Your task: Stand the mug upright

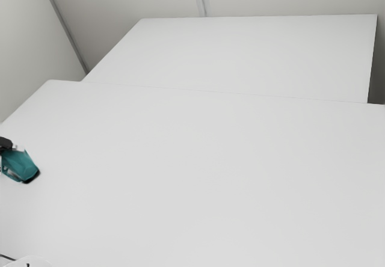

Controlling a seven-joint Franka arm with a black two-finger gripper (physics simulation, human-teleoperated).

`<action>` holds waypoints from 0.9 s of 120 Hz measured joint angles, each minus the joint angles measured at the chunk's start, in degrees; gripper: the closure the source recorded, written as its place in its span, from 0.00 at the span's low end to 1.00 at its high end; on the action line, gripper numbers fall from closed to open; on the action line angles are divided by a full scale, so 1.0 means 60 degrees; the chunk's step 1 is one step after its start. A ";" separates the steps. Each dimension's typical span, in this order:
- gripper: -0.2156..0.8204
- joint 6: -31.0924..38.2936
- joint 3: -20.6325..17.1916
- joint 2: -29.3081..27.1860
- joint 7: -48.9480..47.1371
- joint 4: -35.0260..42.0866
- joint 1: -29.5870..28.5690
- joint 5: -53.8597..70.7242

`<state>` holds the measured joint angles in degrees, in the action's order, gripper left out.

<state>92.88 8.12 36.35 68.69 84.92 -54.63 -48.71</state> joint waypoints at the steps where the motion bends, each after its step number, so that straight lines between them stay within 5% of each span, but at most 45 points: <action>1: 0.88 0.0001 -0.0015 -0.0021 0.0002 -0.0001 0.0001 0.0004; 43: 0.96 0.0104 -0.0117 -0.0419 -0.0147 0.0178 0.0580 0.0347; 64: 0.97 0.0141 -0.0115 -0.1383 -0.0536 0.0404 0.1305 0.1115; 108: 0.97 0.1759 -0.0119 -0.3885 -0.2534 0.1946 0.5021 0.4532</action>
<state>103.43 7.40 13.05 53.49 96.60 -24.50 -21.52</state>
